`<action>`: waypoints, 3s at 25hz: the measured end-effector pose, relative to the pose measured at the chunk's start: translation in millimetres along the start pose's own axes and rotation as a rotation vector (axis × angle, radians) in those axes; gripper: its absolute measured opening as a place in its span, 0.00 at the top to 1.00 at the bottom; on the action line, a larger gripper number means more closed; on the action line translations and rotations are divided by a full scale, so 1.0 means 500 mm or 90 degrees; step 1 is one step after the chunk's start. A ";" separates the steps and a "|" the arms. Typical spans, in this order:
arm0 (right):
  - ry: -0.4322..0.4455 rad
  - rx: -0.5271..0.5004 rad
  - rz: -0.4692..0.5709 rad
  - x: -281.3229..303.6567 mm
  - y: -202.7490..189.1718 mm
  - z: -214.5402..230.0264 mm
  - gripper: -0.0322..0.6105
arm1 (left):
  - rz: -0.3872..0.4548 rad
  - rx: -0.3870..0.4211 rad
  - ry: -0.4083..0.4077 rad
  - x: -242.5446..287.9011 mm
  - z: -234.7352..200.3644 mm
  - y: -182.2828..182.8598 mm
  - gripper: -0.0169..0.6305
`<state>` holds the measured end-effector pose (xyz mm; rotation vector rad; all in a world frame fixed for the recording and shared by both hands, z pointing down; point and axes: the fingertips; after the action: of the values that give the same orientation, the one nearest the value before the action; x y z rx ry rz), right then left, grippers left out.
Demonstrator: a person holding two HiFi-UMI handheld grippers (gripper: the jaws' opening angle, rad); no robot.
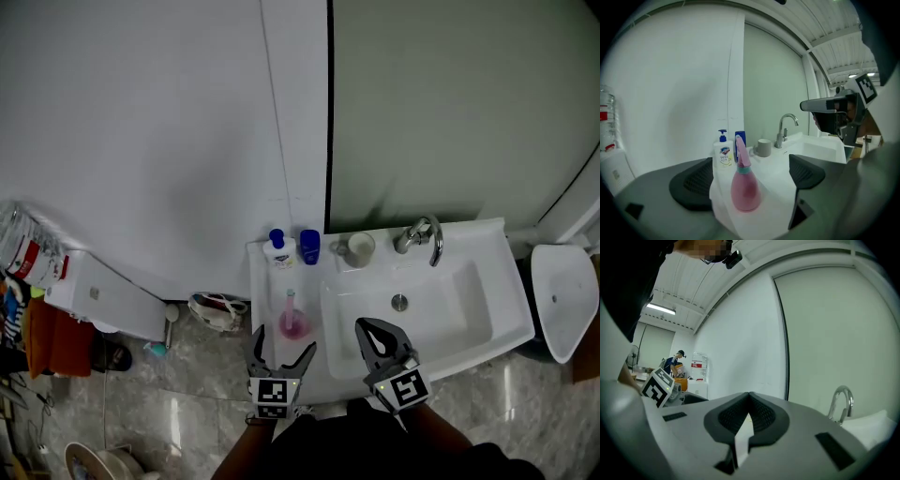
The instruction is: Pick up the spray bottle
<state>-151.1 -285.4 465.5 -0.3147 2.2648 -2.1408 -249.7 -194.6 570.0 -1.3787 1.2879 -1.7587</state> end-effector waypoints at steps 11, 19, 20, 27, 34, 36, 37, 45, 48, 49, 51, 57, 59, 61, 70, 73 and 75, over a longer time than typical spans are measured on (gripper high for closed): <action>0.107 -0.006 -0.039 0.044 -0.041 0.020 0.95 | -0.003 -0.029 0.091 0.065 -0.004 -0.032 0.31; 0.130 -0.001 -0.053 0.055 -0.075 0.051 0.95 | 0.029 -0.048 0.155 0.092 -0.026 -0.029 0.48; 0.131 0.001 -0.053 0.056 -0.078 0.053 0.95 | 0.027 -0.041 0.163 0.095 -0.030 -0.029 0.50; 0.139 0.002 -0.060 0.068 -0.091 0.056 0.95 | 0.050 -0.036 0.175 0.110 -0.037 -0.023 0.63; 0.132 0.006 -0.067 0.068 -0.096 0.065 0.95 | 0.048 -0.030 0.183 0.117 -0.041 -0.015 0.71; 0.130 0.004 -0.068 0.065 -0.097 0.067 0.95 | 0.047 -0.015 0.192 0.114 -0.044 -0.007 0.74; 0.128 0.004 -0.068 0.064 -0.098 0.068 0.95 | 0.048 -0.015 0.195 0.113 -0.044 -0.006 0.75; 0.123 0.002 -0.064 0.064 -0.094 0.067 0.95 | 0.054 -0.027 0.198 0.115 -0.046 -0.005 0.79; 0.121 0.002 -0.064 0.060 -0.095 0.067 0.95 | 0.061 -0.025 0.199 0.111 -0.045 0.002 0.79; 0.121 0.002 -0.064 0.059 -0.094 0.067 0.95 | 0.064 -0.025 0.200 0.109 -0.045 0.005 0.79; 0.118 0.003 -0.062 0.058 -0.094 0.068 0.95 | 0.069 -0.025 0.201 0.104 -0.045 0.008 0.79; 0.115 -0.002 -0.054 0.057 -0.084 0.068 0.95 | 0.088 -0.014 0.207 0.089 -0.049 0.049 0.79; 0.116 -0.003 -0.050 0.057 -0.081 0.066 0.95 | 0.091 -0.011 0.209 0.082 -0.049 0.058 0.79; 0.116 -0.003 -0.048 0.056 -0.078 0.063 0.95 | 0.096 -0.013 0.208 0.074 -0.049 0.062 0.79; 0.125 -0.007 -0.021 0.053 -0.062 0.046 0.95 | 0.143 0.013 0.221 0.027 -0.051 0.151 0.79; 0.123 -0.005 -0.014 0.049 -0.055 0.043 0.95 | 0.163 0.021 0.221 0.004 -0.048 0.186 0.79; 0.123 -0.008 -0.010 0.048 -0.050 0.040 0.95 | 0.175 0.024 0.221 -0.012 -0.046 0.205 0.79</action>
<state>-168.3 -309.8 492.3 -0.1323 2.3822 -2.2569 -282.5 -220.9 473.5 -0.8488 1.5324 -1.8665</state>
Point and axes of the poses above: the fingertips, and each gripper's own axes: x forward along the fingers, z to its right, y out of its top, and after that the axes turned 4 degrees about -z, right-handed
